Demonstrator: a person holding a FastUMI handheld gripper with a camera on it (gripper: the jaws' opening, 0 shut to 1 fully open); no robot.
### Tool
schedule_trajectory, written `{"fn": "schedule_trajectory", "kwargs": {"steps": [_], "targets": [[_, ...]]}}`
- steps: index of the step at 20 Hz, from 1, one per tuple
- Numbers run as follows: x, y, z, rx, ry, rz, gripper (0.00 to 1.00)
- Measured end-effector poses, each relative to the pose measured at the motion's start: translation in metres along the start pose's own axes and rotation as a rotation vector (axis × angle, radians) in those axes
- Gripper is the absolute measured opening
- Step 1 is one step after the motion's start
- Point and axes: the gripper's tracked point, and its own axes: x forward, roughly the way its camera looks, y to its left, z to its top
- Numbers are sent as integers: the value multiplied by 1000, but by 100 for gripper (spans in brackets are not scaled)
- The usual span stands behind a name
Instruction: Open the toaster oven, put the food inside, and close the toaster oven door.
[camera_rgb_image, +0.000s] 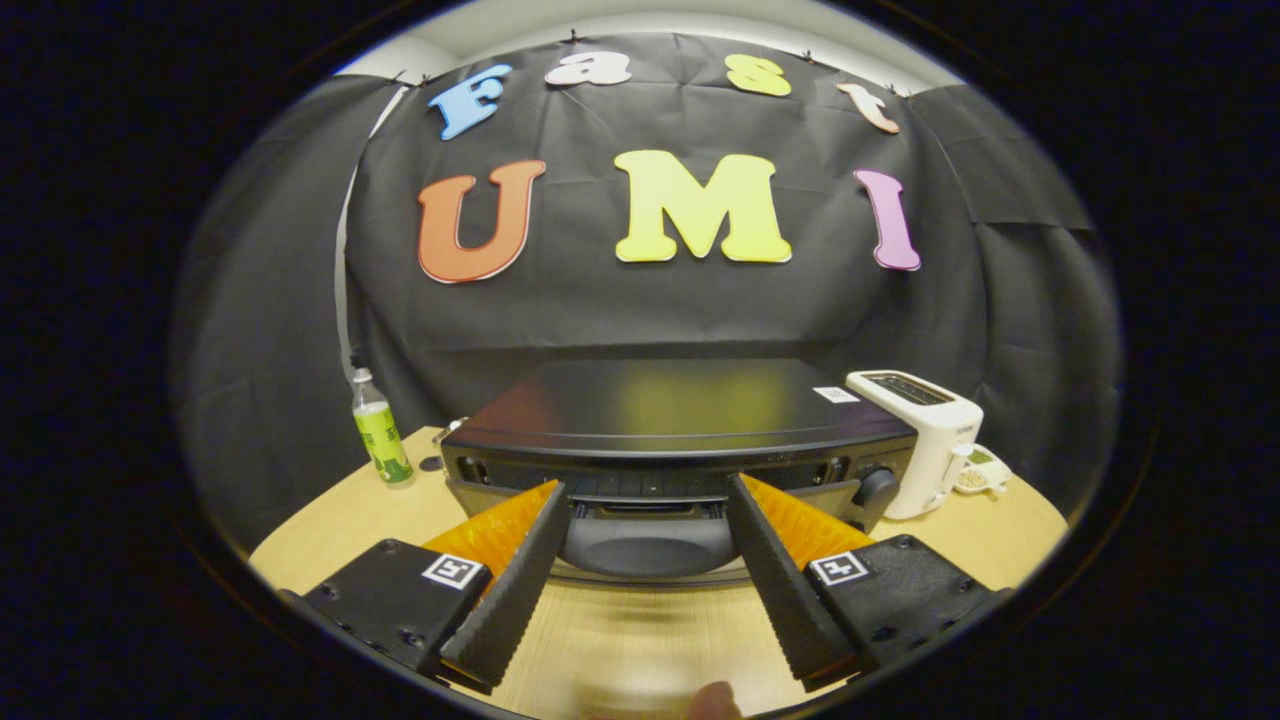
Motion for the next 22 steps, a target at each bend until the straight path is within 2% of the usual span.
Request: {"fn": "schedule_trajectory", "kwargs": {"steps": [3, 11, 16, 21, 22], "targets": [[-18, 2, -29, -4, 83, 35, 100], [-52, -1, -83, -57, 188, 19, 100], [-54, -3, -112, -29, 314, 48, 100], [-38, -7, -138, -6, 453, 77, 100], [-34, -6, -139, 5, 446, 85, 100]]}}
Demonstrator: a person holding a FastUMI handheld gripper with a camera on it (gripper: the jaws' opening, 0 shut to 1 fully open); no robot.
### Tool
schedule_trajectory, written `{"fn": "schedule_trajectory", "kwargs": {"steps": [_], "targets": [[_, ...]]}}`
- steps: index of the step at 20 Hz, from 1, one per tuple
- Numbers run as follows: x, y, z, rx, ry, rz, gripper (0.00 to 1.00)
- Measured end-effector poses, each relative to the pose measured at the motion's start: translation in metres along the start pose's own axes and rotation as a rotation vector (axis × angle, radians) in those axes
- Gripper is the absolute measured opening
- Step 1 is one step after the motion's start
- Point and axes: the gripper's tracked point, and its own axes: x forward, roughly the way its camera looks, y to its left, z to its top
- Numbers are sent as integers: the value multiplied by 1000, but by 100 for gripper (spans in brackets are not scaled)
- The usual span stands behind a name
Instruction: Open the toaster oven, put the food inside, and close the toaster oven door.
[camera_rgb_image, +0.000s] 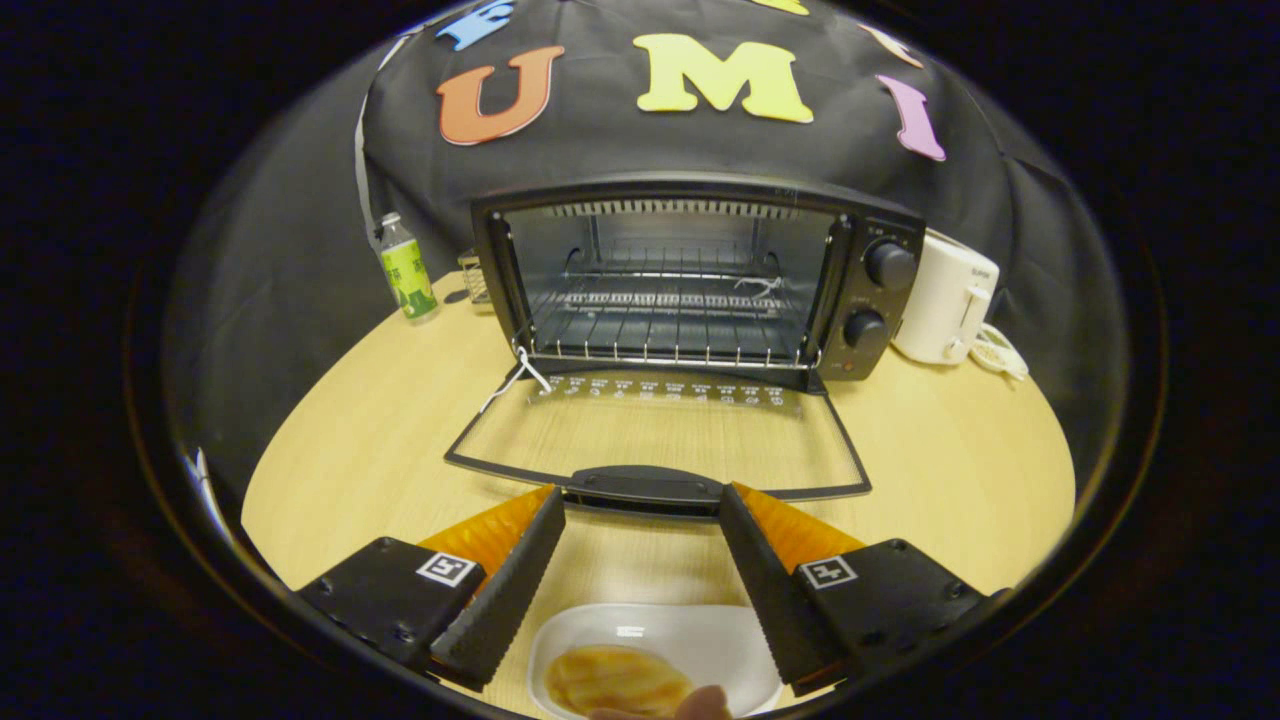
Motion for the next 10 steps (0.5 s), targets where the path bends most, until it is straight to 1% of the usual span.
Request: {"fn": "schedule_trajectory", "kwargs": {"steps": [4, 8, 10], "targets": [[-34, 5, 6, -25, -42, 39, 100], [-87, 5, 16, -29, -162, 93, 100], [-116, 3, 11, -36, -225, 128, 100]]}}
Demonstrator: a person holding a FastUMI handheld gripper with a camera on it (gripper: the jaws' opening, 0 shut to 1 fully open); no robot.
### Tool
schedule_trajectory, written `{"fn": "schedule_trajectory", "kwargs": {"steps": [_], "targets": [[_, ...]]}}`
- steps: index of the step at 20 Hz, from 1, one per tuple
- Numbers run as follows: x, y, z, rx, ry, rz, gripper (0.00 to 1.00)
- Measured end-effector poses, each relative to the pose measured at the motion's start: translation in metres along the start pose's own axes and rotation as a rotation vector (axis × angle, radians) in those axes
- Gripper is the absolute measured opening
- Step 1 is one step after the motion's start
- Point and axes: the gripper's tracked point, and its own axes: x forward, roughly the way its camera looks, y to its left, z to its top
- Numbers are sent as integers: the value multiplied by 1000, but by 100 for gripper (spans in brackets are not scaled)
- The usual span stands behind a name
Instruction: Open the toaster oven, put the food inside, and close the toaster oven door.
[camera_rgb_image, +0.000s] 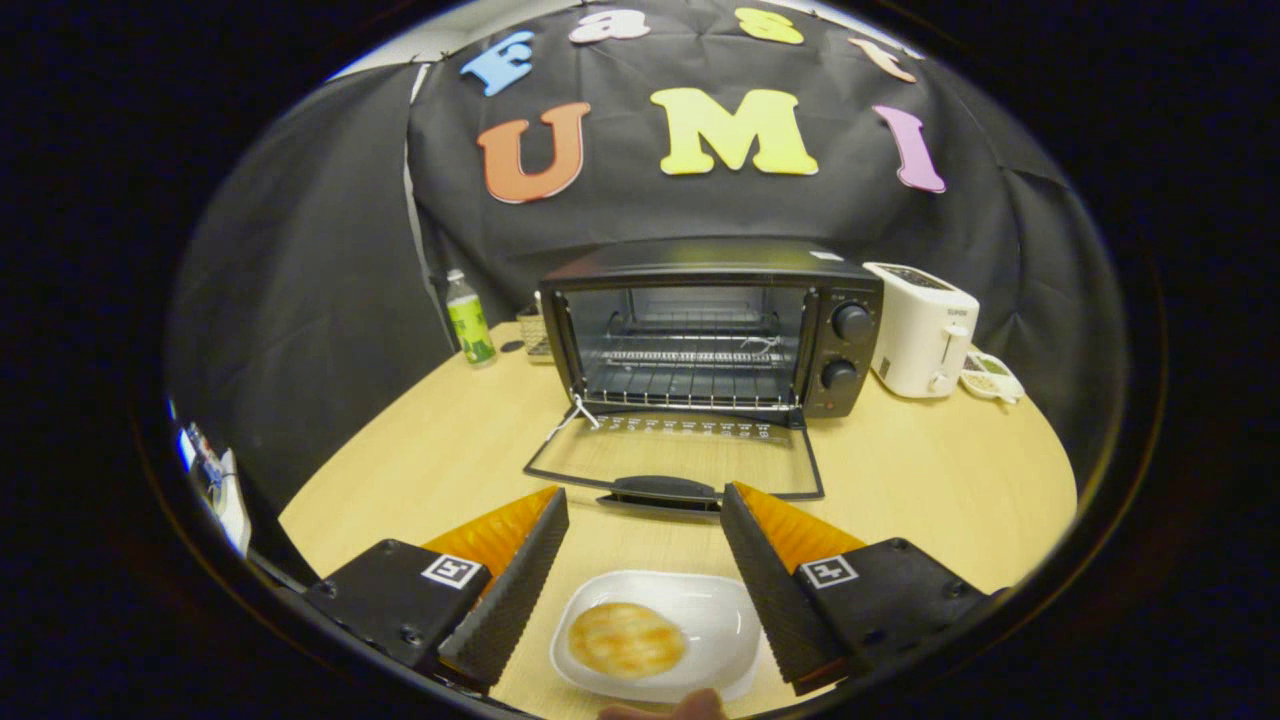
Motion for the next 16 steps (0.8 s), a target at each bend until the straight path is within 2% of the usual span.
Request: {"fn": "schedule_trajectory", "kwargs": {"steps": [3, 7, 10, 16], "targets": [[-39, 4, -2, -61, -102, 30, 100], [-68, 7, -34, -130, -168, 66, 100], [-68, 9, -66, -163, -146, 95, 100], [-42, 7, -130, -173, 1, 128, 100]]}}
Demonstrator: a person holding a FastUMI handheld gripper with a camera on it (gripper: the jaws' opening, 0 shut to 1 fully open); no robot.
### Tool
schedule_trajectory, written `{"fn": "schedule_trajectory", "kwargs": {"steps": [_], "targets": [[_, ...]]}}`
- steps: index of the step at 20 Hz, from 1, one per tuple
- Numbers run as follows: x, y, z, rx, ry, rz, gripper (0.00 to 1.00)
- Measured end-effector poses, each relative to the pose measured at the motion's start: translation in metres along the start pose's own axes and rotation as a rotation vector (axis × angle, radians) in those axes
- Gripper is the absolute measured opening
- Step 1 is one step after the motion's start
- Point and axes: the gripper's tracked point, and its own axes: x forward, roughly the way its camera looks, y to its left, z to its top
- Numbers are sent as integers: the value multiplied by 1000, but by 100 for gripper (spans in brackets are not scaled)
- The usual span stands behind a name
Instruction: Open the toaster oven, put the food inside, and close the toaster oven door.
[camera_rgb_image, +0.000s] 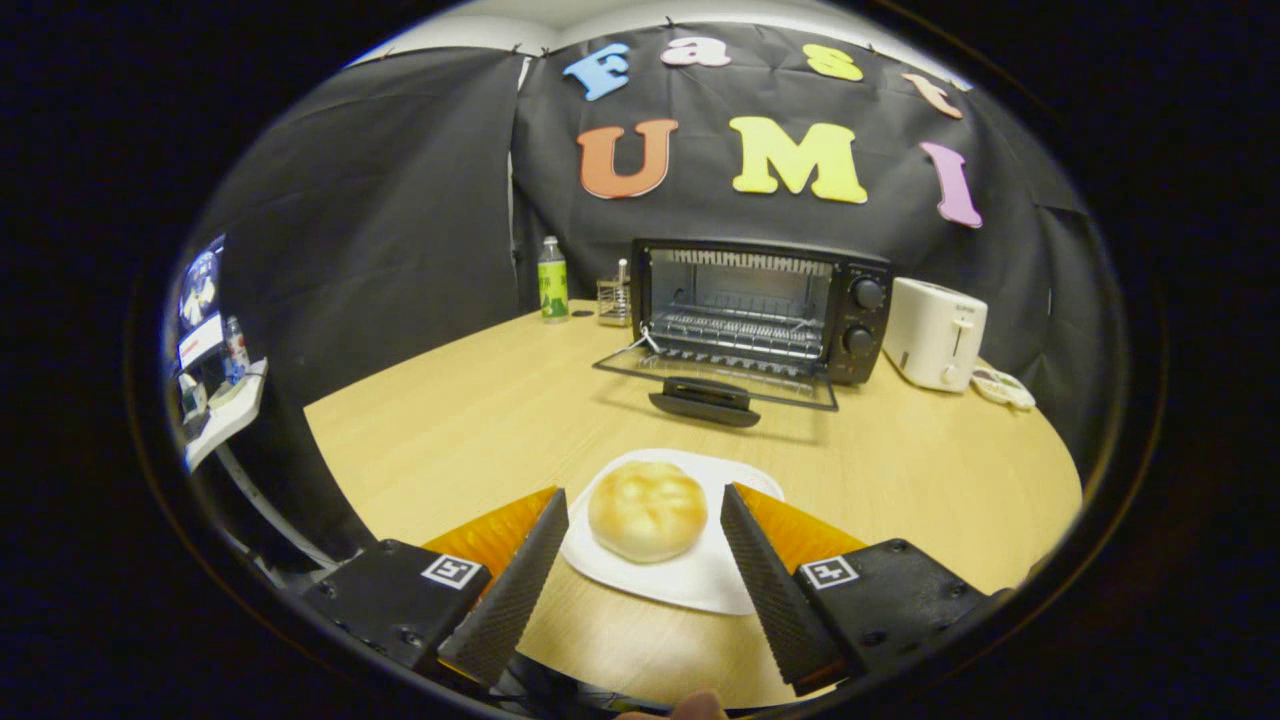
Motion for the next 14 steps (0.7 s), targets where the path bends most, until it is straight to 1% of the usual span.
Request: {"fn": "schedule_trajectory", "kwargs": {"steps": [3, 7, 8, 10, 13, 14], "targets": [[12, 1, -10, 22, 41, 9, 100], [22, -1, -18, 35, 75, -3, 100], [21, -1, -16, 49, 73, 0, 98], [22, -1, -12, 78, 64, 11, 84], [14, -3, -1, 140, 26, 25, 58], [12, -3, 5, 164, 7, 32, 55]]}}
